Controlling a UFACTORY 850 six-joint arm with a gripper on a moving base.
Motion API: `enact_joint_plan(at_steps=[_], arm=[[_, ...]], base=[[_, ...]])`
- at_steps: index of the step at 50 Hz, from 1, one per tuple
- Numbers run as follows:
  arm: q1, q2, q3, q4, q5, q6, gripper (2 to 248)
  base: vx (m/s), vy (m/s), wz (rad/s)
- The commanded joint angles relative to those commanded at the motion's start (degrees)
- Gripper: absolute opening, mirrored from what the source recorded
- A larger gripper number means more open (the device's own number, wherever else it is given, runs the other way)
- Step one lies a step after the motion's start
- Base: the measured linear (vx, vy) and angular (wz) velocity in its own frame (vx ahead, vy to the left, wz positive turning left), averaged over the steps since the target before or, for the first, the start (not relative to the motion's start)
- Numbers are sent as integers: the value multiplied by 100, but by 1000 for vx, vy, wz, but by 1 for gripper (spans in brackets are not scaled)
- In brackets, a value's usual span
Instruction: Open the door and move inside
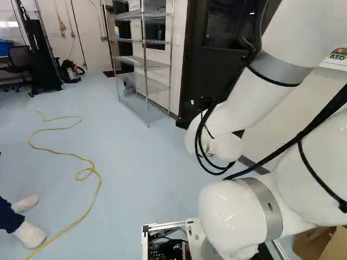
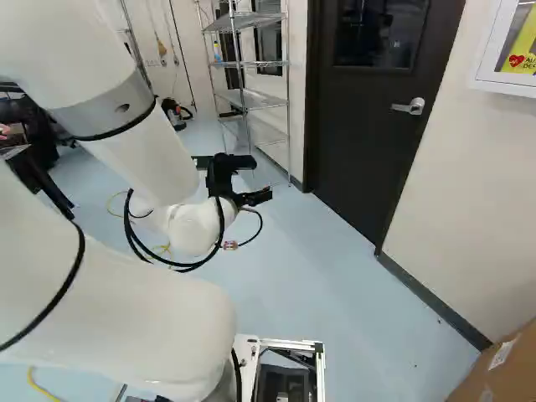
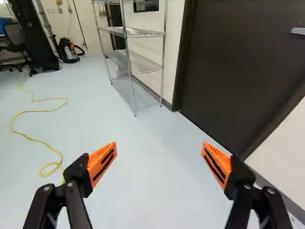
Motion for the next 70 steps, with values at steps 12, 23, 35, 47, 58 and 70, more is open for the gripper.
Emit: enact_joint_plan(at_steps=[12, 23, 35, 47, 58, 70], arm=[[0, 0, 0, 0, 0, 0, 247], [0, 0, 0, 0, 0, 0, 247], [0, 0, 0, 0, 0, 0, 247], [0, 0, 0, 0, 0, 0, 247], [0, 0, 0, 0, 0, 0, 247], [0, 0, 0, 0, 0, 0, 247]], base=[[0, 0, 0], [26, 29, 80], [249, 51, 50], [294, 11, -6], [295, 36, -19], [275, 20, -212]])
